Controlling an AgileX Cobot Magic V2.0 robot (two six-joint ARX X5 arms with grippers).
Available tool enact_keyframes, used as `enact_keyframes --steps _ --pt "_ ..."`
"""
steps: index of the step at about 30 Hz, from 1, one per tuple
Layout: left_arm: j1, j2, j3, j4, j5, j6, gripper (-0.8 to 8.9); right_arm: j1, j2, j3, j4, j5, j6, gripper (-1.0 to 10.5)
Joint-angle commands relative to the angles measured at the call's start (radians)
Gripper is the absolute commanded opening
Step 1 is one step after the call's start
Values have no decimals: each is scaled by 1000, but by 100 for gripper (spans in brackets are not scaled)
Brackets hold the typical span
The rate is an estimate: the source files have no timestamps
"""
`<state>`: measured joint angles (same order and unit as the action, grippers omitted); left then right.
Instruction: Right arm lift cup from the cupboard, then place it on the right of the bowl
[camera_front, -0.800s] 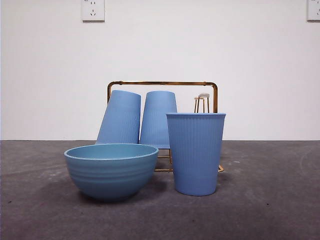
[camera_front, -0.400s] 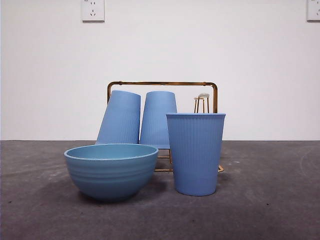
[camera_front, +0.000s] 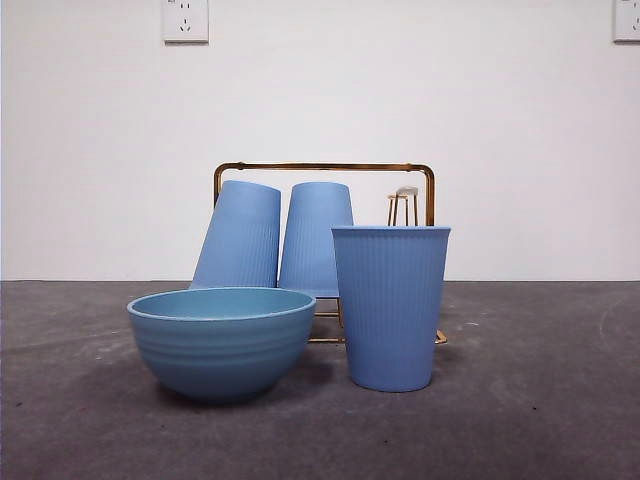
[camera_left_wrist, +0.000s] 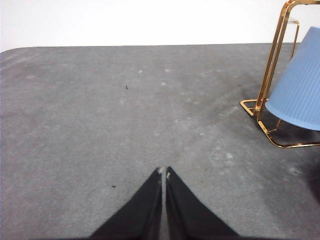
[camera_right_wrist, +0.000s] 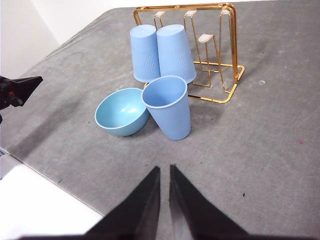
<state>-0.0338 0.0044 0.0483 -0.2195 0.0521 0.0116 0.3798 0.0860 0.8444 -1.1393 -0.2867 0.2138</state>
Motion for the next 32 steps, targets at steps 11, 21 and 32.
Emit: enact_keyframes --steps 11,21,32 --pt "1 -1 -19 -8 8 5 13 4 1 14 11 0 -7 33" --pt "1 -1 -19 -8 8 5 13 -160 -14 -183 418 222 -84 32" --pt "1 -1 -19 -8 8 5 13 -354 -31 -704 882 260 -239 19"
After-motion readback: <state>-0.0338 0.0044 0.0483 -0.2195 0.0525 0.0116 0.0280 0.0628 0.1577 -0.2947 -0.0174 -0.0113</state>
